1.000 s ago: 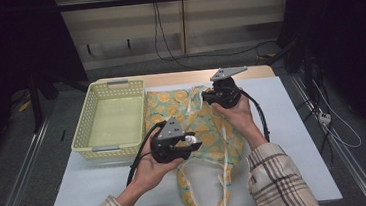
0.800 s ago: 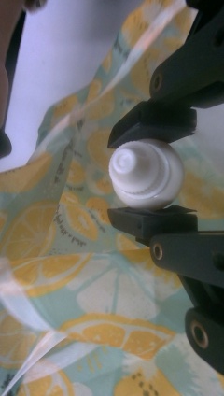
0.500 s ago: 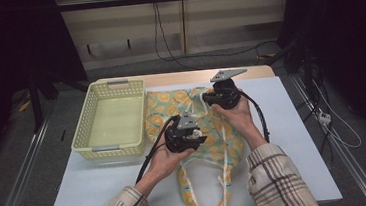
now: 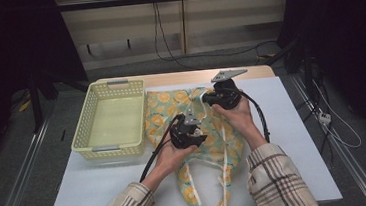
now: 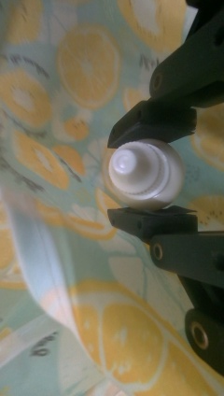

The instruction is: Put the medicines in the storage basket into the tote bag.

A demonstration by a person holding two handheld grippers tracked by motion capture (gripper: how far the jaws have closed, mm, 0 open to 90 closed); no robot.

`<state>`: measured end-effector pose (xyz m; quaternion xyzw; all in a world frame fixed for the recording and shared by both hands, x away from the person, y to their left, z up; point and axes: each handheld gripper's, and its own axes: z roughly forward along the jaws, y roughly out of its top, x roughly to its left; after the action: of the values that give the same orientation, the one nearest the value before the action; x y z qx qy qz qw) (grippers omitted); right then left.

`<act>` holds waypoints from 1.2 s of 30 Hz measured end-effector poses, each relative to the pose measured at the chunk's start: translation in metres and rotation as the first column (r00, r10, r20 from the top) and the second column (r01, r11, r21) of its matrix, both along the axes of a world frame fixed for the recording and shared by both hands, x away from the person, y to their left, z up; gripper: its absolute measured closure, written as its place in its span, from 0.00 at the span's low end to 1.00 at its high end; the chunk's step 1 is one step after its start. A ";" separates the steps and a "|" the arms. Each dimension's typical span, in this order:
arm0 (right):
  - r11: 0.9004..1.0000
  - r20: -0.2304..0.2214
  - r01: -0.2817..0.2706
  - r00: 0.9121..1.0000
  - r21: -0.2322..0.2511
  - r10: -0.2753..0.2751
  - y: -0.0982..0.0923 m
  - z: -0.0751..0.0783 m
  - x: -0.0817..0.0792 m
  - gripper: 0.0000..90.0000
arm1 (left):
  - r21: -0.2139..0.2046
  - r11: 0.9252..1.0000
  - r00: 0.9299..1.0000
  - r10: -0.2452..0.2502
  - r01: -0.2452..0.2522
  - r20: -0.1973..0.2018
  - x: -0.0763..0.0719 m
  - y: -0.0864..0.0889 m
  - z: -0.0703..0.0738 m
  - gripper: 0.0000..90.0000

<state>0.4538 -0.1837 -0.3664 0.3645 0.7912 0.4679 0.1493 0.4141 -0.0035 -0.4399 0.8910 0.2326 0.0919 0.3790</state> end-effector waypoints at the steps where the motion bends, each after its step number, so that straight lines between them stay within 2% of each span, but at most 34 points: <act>1: 1.000 0.001 -0.001 1.000 0.000 0.001 0.000 0.000 0.000 1.00 | 0.021 1.000 1.000 0.019 -0.020 0.014 0.000 0.000 0.000 0.67; 4: 1.000 -0.002 -0.003 1.000 0.000 0.003 0.000 0.000 0.000 1.00 | -0.002 0.999 0.999 0.038 -0.038 0.004 0.002 -0.002 -0.002 0.67; 5: 1.000 -0.003 -0.004 1.000 -0.002 0.004 0.001 -0.001 0.001 1.00 | -0.027 0.999 1.000 0.031 -0.031 -0.007 0.003 -0.001 -0.003 0.66; 6: 1.000 -0.003 -0.003 1.000 -0.003 0.003 0.001 -0.001 0.001 1.00 | -0.027 0.999 0.999 0.035 -0.035 -0.007 0.003 -0.001 -0.003 0.66; 7: 1.000 -0.003 -0.004 1.000 -0.001 0.004 0.001 -0.001 0.000 1.00 | -0.003 0.999 0.999 0.052 -0.052 0.009 0.001 -0.001 -0.001 0.63; 9: 1.000 -0.002 -0.005 1.000 -0.003 0.005 0.000 -0.001 0.000 1.00 | -0.005 0.999 0.998 0.054 -0.054 0.016 0.000 0.000 0.001 0.53; 10: 1.000 -0.002 -0.003 1.000 -0.003 0.003 0.000 0.000 0.000 1.00 | -0.034 0.999 1.000 0.030 -0.030 -0.001 0.000 0.001 0.002 0.47; 12: 1.000 -0.001 -0.001 1.000 0.001 0.001 -0.001 0.000 0.001 1.00 | -0.040 0.999 1.000 0.029 -0.029 -0.001 -0.001 0.002 0.006 0.40; 14: 1.000 -0.001 0.000 1.000 0.001 0.000 -0.001 0.000 0.001 1.00 | -0.052 0.999 1.000 0.006 -0.007 -0.009 -0.002 0.003 0.008 0.34; 15: 1.000 -0.001 0.000 1.000 0.001 0.000 -0.001 -0.001 0.001 1.00 | -0.046 0.999 1.000 0.001 -0.001 0.000 -0.004 0.003 0.008 0.33; 16: 1.000 -0.001 0.001 1.000 0.002 -0.001 0.000 -0.001 0.001 1.00 | 0.001 1.000 1.000 0.019 -0.019 0.023 -0.006 0.003 0.010 0.31; 17: 1.000 -0.002 0.001 1.000 0.003 -0.001 0.000 -0.001 0.001 1.00 | -0.008 1.000 1.000 0.010 -0.009 0.016 -0.006 0.004 0.011 0.29; 18: 1.000 -0.003 0.001 1.000 0.002 -0.001 0.000 -0.001 0.001 1.00 | -0.025 1.000 1.000 -0.011 0.011 0.007 -0.006 0.005 0.011 0.27; 19: 1.000 -0.003 0.001 1.000 0.002 -0.001 0.000 -0.001 0.001 1.00 | 0.000 1.000 0.999 0.018 -0.018 0.029 -0.008 0.005 0.013 0.26; 20: 1.000 -0.002 0.001 1.000 0.001 -0.001 0.000 -0.001 0.001 1.00 | 0.001 1.000 0.999 0.016 -0.016 0.029 -0.009 0.006 0.015 0.25; 21: 1.000 -0.002 0.001 1.000 0.002 -0.001 0.000 -0.001 0.001 1.00 | -0.025 1.000 1.000 -0.007 0.008 0.015 -0.008 0.008 0.016 0.23; 22: 1.000 -0.001 0.001 1.000 0.001 -0.001 -0.001 -0.001 0.001 1.00 | -0.033 0.999 1.000 -0.011 0.011 0.012 -0.009 0.009 0.017 0.21; 25: 1.000 -0.002 0.004 1.000 0.001 -0.004 -0.002 -0.001 0.001 1.00 | -0.039 0.999 1.000 -0.010 0.011 0.011 -0.014 0.011 0.023 0.16; 26: 1.000 -0.001 0.005 1.000 0.002 -0.005 -0.002 -0.001 0.001 1.00 | -0.035 0.999 1.000 -0.025 0.025 0.013 -0.015 0.013 0.025 0.14; 27: 1.000 -0.001 0.006 1.000 0.004 -0.006 -0.002 0.000 0.001 1.00 | -0.021 1.000 1.000 0.004 -0.004 0.031 -0.019 0.012 0.028 0.14; 28: 1.000 -0.001 0.007 1.000 0.004 -0.007 -0.002 0.000 0.000 1.00 | -0.051 0.998 1.000 -0.026 0.027 0.014 -0.019 0.013 0.029 0.13; 29: 1.000 -0.001 0.008 1.000 0.001 -0.008 -0.002 0.001 0.000 1.00 | -0.061 0.998 1.000 -0.027 0.027 0.014 -0.021 0.013 0.031 0.11; 30: 1.000 0.002 0.009 1.000 0.003 -0.009 -0.003 0.002 0.000 1.00 | -0.052 0.999 1.000 -0.004 0.005 0.026 -0.024 0.013 0.034 0.09; 31: 1.000 0.003 0.012 1.000 0.007 -0.012 -0.004 0.002 0.000 1.00 | -0.048 0.999 0.999 -0.018 0.020 0.029 -0.026 0.014 0.036 0.09; 32: 1.000 0.004 0.014 1.000 0.010 -0.014 -0.005 0.003 0.000 1.00 | -0.071 0.996 0.999 -0.047 0.048 0.012 -0.026 0.015 0.037 0.09; 34: 1.000 0.004 0.017 1.000 0.012 -0.017 -0.006 0.003 0.000 1.00 | -0.066 0.996 0.998 -0.061 0.061 -0.003 -0.029 0.016 0.038 0.08; 35: 1.000 0.004 0.017 1.000 0.011 -0.017 -0.007 0.002 0.000 1.00 | -0.034 0.998 0.999 -0.047 0.048 0.010 -0.031 0.017 0.040 0.09; 36: 1.000 0.004 0.016 1.000 0.010 -0.016 -0.007 0.002 0.001 1.00 | -0.061 0.995 0.997 -0.078 0.078 0.003 -0.032 0.018 0.039 0.10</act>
<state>0.4544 -0.1905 -0.3648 0.3707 0.7856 0.4713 0.1527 0.3824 0.0148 -0.4007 0.8873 0.2001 0.0704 0.4094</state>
